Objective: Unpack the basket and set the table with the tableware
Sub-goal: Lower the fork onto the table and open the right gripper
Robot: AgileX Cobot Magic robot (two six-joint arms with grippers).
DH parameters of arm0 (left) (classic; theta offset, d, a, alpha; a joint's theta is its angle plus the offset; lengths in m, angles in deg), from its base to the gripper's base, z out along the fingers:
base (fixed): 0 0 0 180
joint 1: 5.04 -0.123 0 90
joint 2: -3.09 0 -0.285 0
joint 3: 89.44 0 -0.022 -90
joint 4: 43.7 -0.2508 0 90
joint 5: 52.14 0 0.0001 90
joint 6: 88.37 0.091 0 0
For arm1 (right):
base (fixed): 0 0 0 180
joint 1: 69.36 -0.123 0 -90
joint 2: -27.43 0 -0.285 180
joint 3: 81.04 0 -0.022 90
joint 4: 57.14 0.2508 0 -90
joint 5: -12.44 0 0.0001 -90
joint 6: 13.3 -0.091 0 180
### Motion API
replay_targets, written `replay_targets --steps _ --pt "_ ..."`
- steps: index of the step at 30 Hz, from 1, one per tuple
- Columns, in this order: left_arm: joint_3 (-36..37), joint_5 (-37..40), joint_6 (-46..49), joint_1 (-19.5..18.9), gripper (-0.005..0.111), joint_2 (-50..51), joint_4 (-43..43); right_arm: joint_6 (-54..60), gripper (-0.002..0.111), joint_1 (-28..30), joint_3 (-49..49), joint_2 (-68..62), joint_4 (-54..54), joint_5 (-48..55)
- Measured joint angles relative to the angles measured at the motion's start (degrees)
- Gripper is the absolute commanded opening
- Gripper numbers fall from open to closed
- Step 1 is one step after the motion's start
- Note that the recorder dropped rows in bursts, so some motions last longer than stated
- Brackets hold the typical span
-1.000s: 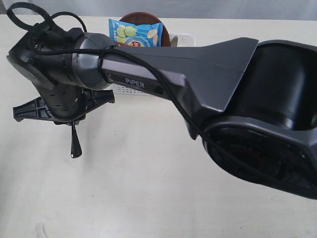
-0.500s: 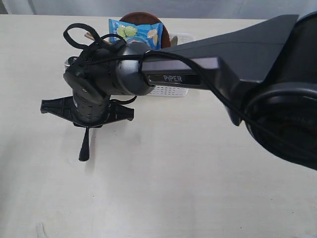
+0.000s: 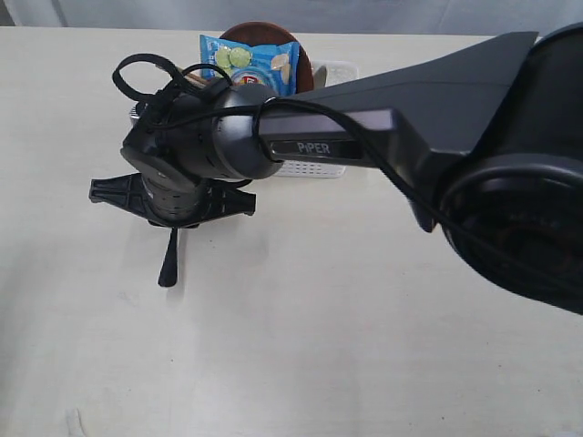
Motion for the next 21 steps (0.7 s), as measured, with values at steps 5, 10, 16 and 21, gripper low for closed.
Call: replay_targets --steps 5,10,16,21 --pt "0.00 0.00 0.00 0.00 0.000 0.00 0.00 -0.11 0.000 0.00 0.00 -0.45 -0.18 0.03" --pt "0.00 0.00 0.00 0.00 0.000 0.00 0.00 -0.21 0.000 0.00 0.00 -0.96 -0.06 -0.19" --pt "0.00 0.00 0.00 0.00 0.000 0.00 0.00 -0.21 0.033 0.00 0.00 -1.05 -0.06 -0.81" --pt "0.00 0.00 0.00 0.00 0.000 0.00 0.00 -0.70 0.033 0.00 0.00 -1.05 -0.06 -1.03"
